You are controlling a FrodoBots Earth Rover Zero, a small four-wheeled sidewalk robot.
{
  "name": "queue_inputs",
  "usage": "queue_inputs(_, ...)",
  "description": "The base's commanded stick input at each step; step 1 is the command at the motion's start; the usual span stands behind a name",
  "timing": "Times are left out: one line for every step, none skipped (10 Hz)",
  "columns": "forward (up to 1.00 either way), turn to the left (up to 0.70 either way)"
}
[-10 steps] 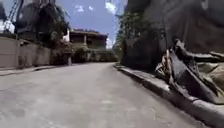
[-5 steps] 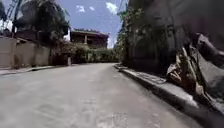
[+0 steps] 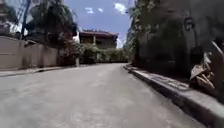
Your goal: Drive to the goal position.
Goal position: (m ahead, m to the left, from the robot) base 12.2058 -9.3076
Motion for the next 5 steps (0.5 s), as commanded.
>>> queue_inputs(1.00, 0.00)
queue_inputs(1.00, 0.00)
queue_inputs(1.00, 0.00)
queue_inputs(1.00, 0.00)
queue_inputs(1.00, -0.03)
